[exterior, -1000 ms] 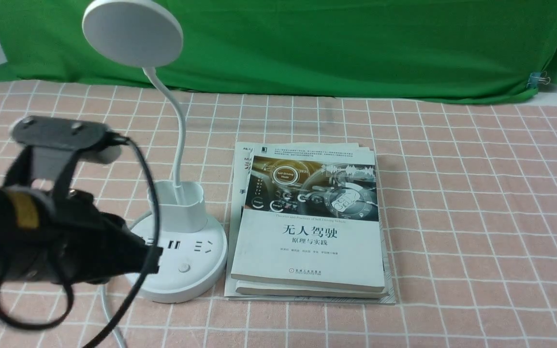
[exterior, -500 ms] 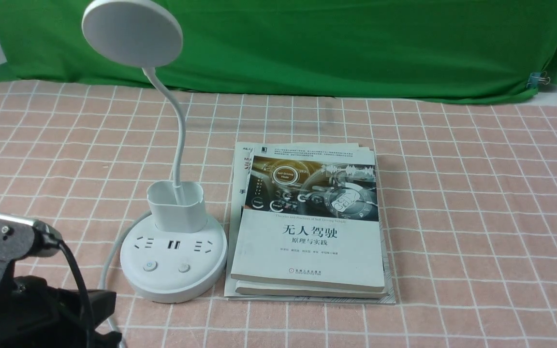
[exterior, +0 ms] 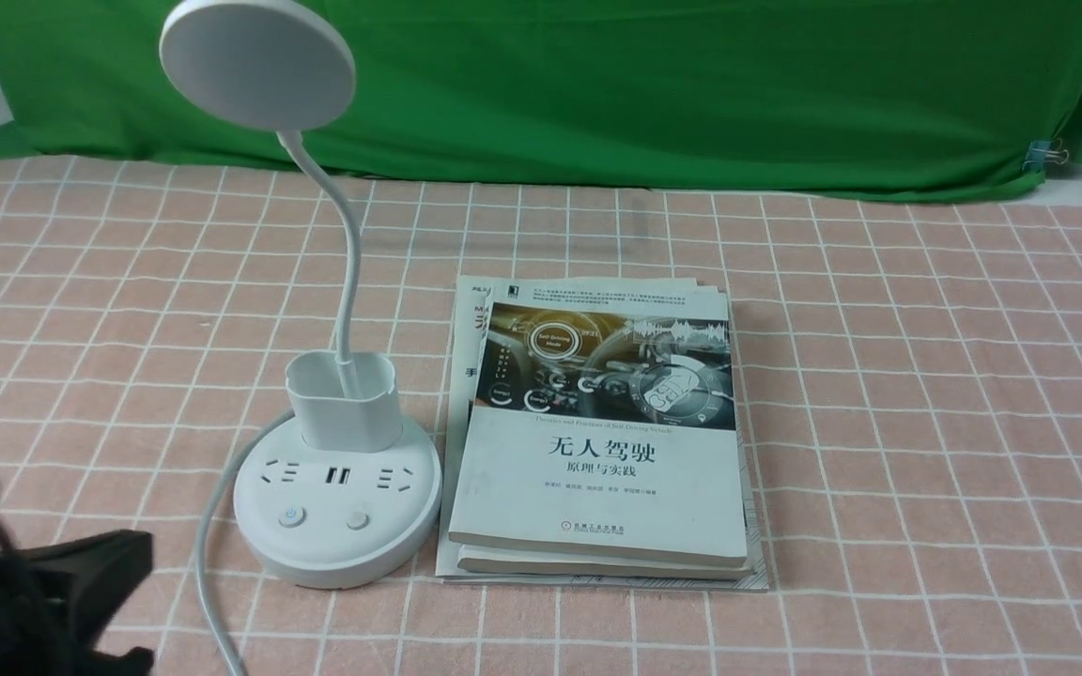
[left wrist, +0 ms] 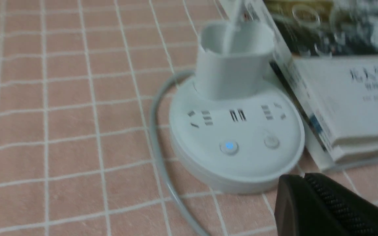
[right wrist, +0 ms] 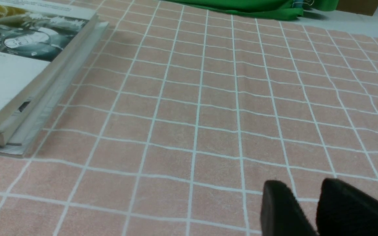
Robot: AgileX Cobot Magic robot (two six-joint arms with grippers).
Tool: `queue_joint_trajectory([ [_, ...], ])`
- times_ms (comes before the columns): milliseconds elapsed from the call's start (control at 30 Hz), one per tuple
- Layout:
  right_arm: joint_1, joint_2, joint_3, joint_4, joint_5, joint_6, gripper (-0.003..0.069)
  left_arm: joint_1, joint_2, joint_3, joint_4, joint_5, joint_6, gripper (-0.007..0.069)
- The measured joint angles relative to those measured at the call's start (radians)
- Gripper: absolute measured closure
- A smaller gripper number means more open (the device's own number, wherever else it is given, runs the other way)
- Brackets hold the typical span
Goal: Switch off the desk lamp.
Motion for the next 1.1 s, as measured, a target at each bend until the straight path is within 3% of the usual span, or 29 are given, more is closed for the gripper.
queue_joint_trajectory([
  [100, 0.0, 0.0, 0.0, 0.0, 0.0, 0.0, 0.0419, 0.076, -0.139, 0.063, -0.041, -0.022, 0.055, 0.0619],
  [233, 0.0, 0.0, 0.0, 0.0, 0.0, 0.0, 0.0419, 0.254, -0.394, 0.195, -0.16, -0.015, 0.172, 0.0619],
  [333, 0.0, 0.0, 0.0, 0.0, 0.0, 0.0, 0.0419, 0.302, -0.484, 0.249, -0.184, 0.023, 0.185, 0.0619],
  [1100, 0.0, 0.0, 0.0, 0.0, 0.001, 0.0, 0.0419, 0.31, -0.501, 0.264, -0.196, 0.058, 0.159, 0.0619],
])
